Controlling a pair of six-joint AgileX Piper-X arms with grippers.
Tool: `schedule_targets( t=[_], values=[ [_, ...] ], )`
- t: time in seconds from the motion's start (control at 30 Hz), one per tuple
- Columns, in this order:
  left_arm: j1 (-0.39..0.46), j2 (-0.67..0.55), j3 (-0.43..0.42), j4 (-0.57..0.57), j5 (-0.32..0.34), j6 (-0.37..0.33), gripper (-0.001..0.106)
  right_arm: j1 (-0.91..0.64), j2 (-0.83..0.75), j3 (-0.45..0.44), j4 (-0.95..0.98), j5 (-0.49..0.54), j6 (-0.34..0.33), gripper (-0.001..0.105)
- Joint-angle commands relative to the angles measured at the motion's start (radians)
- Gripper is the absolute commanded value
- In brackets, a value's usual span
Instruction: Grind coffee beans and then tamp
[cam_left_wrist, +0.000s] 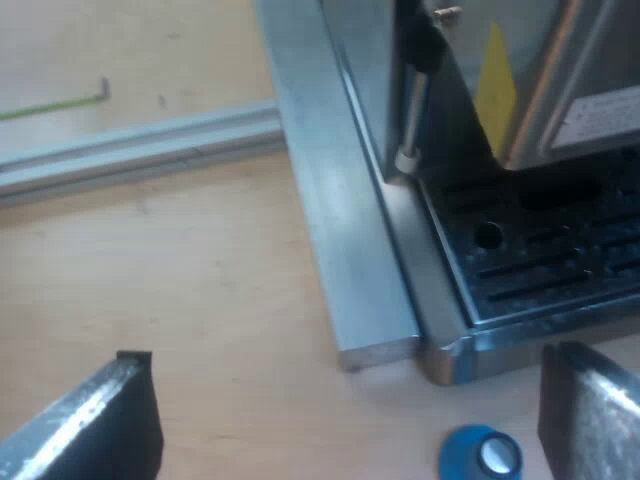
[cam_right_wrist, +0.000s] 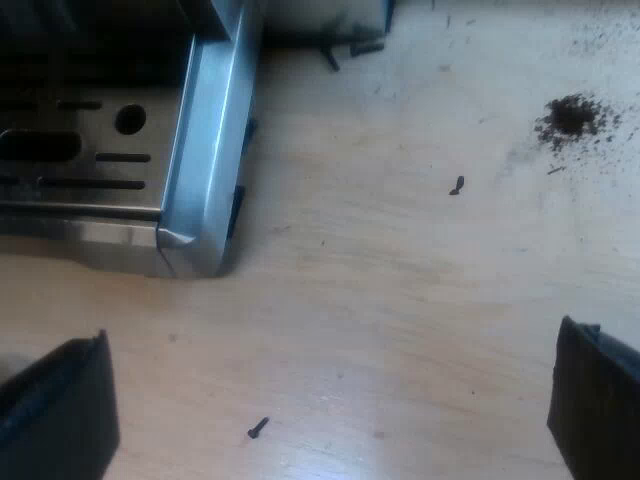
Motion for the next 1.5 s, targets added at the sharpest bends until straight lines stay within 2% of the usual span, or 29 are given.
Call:
schedule_targets(
  t=[0.03,0.1,0.33,0.4,0.5,0.73,0.8,0.93,1.0,1.23,1.3,1.33,1.5],
  values=[
    [0.001,-0.069,-0.006,0.007,-0.033,-0.008,0.078,-0.003,-0.065,-0.010,0.052,0.000,-0.038,0.089],
    [0.001,-0.149,-0.004,0.012,-0.032,-0.008,0.078,-0.003,-0.136,-0.010,0.090,0.000,-0.104,0.089],
    [0.001,-0.364,-0.004,0.033,-0.110,0.017,0.078,-0.003,-0.310,0.002,0.098,0.000,-0.113,0.089],
    [0.001,-0.448,-0.004,0.038,-0.109,0.020,0.078,-0.003,-0.441,0.048,0.098,0.000,-0.053,0.089],
    [0.001,-0.536,-0.004,0.061,-0.109,0.020,0.078,-0.003,-0.542,0.100,0.098,0.000,0.002,0.089],
    [0.001,-0.713,-0.006,0.241,-0.109,0.020,0.078,-0.003,-0.728,0.178,0.098,0.008,0.038,0.089],
    [0.001,-0.773,-0.006,0.302,-0.109,0.020,0.078,-0.003,-0.793,0.193,0.098,0.039,0.047,0.089],
    [0.001,-0.868,-0.008,0.395,-0.107,0.020,0.078,0.001,-0.789,0.190,0.118,0.045,0.072,0.089],
    [0.001,-0.864,-0.029,0.455,-0.104,0.020,0.078,0.000,-0.793,0.199,0.092,0.038,0.076,0.089],
    [0.004,-0.862,-0.009,0.368,-0.101,0.015,0.078,0.000,-0.793,0.199,0.036,0.038,0.076,0.089],
    [0.004,-0.862,0.024,0.286,-0.101,-0.006,0.078,0.000,-0.789,0.202,-0.001,0.038,0.076,0.089],
    [0.004,-0.862,0.032,0.280,-0.101,-0.009,0.078,0.000,-0.789,0.206,-0.011,0.038,0.076,0.089],
    [0.004,-0.862,0.165,0.103,-0.096,-0.010,0.078,0.000,-0.790,0.274,-0.095,0.038,0.076,0.089]
  ],
)
